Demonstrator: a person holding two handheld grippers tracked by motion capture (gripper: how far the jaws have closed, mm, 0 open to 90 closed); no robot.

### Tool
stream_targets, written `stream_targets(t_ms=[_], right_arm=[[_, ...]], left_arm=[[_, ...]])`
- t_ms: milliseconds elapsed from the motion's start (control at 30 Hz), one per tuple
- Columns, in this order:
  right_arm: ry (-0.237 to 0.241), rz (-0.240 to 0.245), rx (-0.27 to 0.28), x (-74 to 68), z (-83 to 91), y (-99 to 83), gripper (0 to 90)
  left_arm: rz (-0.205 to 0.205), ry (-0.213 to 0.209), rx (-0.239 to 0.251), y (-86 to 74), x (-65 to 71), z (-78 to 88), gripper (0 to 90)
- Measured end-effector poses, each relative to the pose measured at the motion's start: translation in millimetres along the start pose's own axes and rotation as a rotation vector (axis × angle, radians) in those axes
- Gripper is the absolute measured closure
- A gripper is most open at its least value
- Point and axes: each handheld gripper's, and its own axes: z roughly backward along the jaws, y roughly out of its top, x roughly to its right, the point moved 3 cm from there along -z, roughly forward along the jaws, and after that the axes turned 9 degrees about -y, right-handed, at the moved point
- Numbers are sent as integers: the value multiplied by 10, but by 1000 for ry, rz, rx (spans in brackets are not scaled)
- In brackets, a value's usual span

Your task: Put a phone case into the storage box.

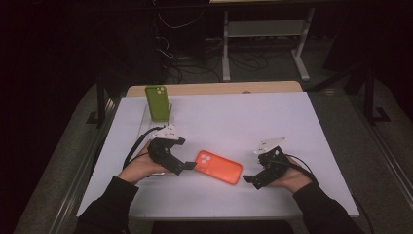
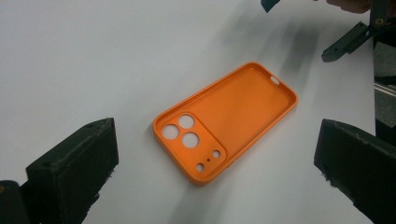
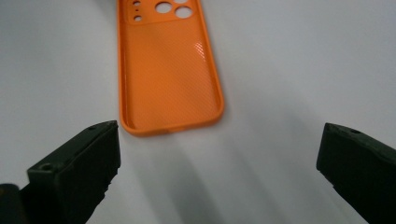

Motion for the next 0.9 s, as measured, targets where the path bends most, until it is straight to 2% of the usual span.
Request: stream_targets(t_ms=[100, 233, 267, 367, 433, 500, 767, 833, 900], right_arm=[[16, 19, -31, -53, -74, 109, 0], [34, 34, -39, -109, -153, 245, 0], [38, 53, -40, -120, -182, 275, 0], [42, 84, -51, -147, -273, 351, 0], [36, 98, -55, -147, -314, 383, 0], [49, 97, -59, -162, -340, 418, 0], [67, 144, -85, -207, -470, 521, 0], [76, 152, -90, -231, -497, 544, 0], [79, 160, -99, -248, -518, 564, 0]], left_arm=[[2, -3, 7, 7, -6, 11, 0], [17, -11, 28, 18, -1, 18, 0], [23, -11, 33, 20, 4, 13, 0], [12, -13, 17, 16, -3, 13, 0], [13, -14, 14, 14, 1, 2, 0], [9, -17, 20, 21, 4, -3, 0], [6, -19, 22, 28, 6, -9, 0], [20, -21, 28, 28, 15, -6, 0], [10, -20, 24, 27, 3, 3, 0]])
